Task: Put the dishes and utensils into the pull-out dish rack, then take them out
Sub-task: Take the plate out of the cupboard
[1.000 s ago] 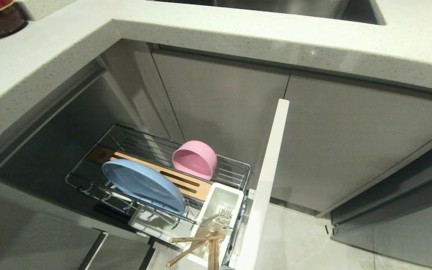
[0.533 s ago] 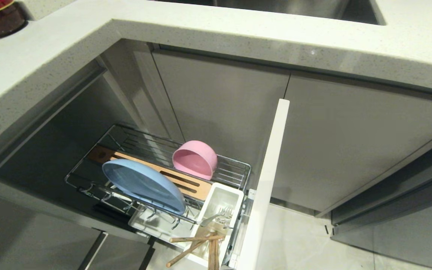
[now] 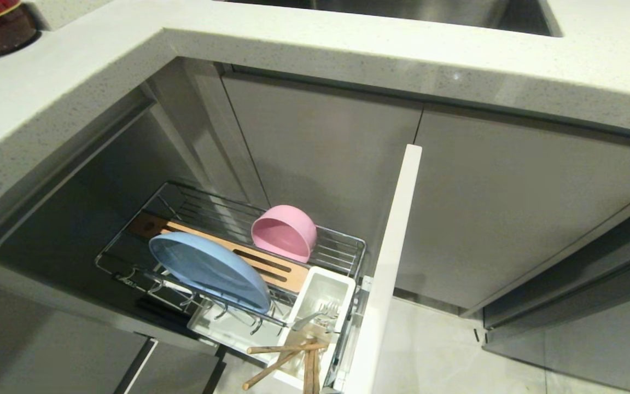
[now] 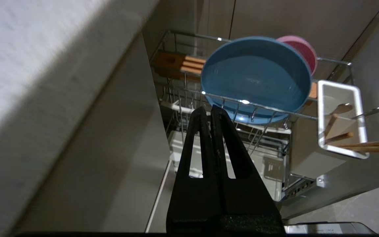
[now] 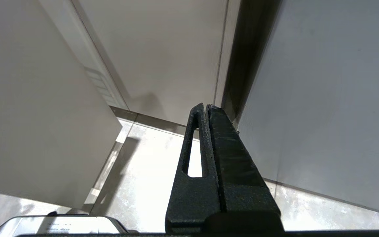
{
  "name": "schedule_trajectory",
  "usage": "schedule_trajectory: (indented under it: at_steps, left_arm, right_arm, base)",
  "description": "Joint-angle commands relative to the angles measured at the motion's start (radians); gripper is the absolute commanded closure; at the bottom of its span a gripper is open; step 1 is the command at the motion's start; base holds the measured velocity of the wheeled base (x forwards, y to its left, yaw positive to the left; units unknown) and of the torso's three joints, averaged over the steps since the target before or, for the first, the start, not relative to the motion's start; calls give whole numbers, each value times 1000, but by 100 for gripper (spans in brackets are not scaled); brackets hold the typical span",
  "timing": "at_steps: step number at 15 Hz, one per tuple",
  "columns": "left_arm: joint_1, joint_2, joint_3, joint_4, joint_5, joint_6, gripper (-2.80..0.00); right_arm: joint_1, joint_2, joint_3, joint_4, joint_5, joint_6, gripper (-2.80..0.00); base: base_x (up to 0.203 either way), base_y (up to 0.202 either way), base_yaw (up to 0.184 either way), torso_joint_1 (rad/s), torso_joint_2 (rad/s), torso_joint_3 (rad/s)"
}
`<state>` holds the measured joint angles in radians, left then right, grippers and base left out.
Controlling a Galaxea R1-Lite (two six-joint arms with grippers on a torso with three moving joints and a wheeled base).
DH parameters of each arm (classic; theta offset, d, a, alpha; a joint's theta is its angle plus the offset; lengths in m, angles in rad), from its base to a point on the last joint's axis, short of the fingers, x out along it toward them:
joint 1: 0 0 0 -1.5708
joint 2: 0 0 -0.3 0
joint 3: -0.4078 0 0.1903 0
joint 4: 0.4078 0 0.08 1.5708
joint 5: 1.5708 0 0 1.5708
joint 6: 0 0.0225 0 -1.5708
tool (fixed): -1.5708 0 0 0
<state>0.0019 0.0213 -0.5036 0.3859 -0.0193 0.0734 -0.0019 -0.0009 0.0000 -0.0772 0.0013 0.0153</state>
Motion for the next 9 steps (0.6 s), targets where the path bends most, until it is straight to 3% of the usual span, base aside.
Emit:
schedule_trajectory:
  at_steps: [1,4,5,6,8,9]
  left_arm:
    - [1,-21,197,-151,6,-2,0]
    - [1,-20,461,-502,19,-2,0]
    - [1,-20,511,-570,21,-5,0]
    - [1,-20,520,-561,21,-9,0]
    - [1,-20,517,-400,17,-3,0]
    - [1,-20,517,-397,0,23,0]
  right_arm:
    - [0,-1,26,-1,0,0,0]
    - [0,-1,26,-1,0,0,0]
    - [0,-1,26,-1,0,0,0]
    - [0,-1,26,-1,0,0,0]
    - [0,-1,26,-1,0,0,0]
    - [0,-1,26,-1,0,0,0]
  base:
    - [0,0,0,0,0,0]
    - [0,0,0,0,0,0]
    - [0,0,0,0,0,0]
    - [0,0,0,0,0,0]
    - [0,0,0,0,0,0]
    - [0,0,0,0,0,0]
